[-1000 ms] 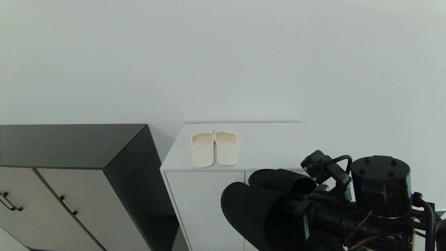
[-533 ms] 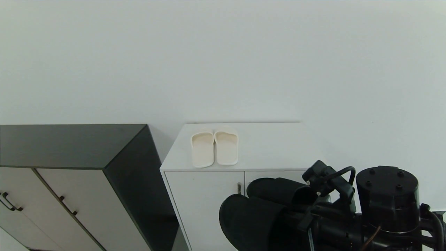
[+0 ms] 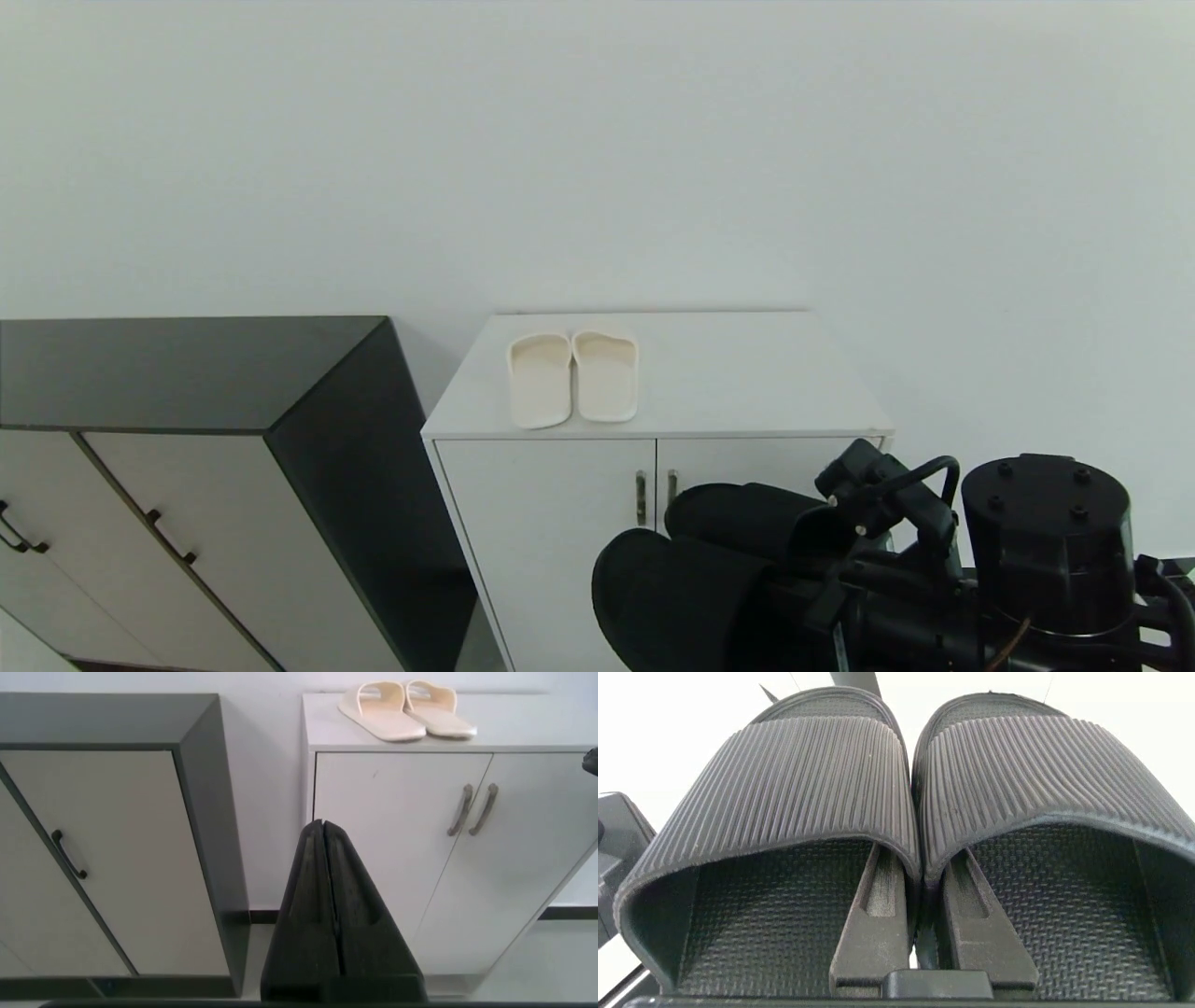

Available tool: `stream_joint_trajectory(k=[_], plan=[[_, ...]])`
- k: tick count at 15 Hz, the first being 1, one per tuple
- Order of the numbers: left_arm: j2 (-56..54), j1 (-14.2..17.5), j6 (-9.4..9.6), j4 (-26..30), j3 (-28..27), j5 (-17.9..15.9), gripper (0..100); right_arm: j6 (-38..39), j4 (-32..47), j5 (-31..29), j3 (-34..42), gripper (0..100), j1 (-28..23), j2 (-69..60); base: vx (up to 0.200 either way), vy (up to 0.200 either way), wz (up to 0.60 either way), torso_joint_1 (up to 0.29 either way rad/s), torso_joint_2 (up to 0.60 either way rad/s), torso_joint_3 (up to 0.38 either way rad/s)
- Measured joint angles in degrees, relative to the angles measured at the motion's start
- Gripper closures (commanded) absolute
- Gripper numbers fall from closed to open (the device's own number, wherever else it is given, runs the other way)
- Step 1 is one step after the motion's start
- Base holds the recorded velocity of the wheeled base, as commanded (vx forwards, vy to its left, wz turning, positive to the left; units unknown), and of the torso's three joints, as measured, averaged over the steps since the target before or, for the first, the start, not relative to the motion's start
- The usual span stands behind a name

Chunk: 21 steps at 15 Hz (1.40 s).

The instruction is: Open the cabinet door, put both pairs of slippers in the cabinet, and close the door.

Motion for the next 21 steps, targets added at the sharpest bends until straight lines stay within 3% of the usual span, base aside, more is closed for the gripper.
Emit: stream_joint_trajectory(k=[7, 8, 14, 21], plan=[[0.0, -0.02, 0.35, 0.0, 0.07, -0.02, 100, -0.05, 0.01, 0.09, 0.41, 100, 0.1, 0.0, 0.0, 0.0, 0.0, -0.199, 0.46, 0.258], [0.0, -0.05, 0.38, 0.0, 0.07, -0.06, 0, -0.07, 0.01, 0.06, 0.46, 100, 0.2, 0.01, 0.0, 0.0, 0.0, -0.242, 0.55, 0.32], [0.0, -0.02, 1.24, 0.09, -0.02, -0.17, 0, -0.05, 0.06, 0.09, 0.55, 100, 0.59, 0.34, 0.0, 0.0, 0.0, -0.216, 0.53, 0.321], [0.54, -0.07, 0.78, 0.24, -0.13, -0.73, 0, -0.95, 0.04, 0.15, 1.21, 100, 1.11, 0.95, 0.0, 0.0, 0.0, -0.176, 0.5, 0.316]])
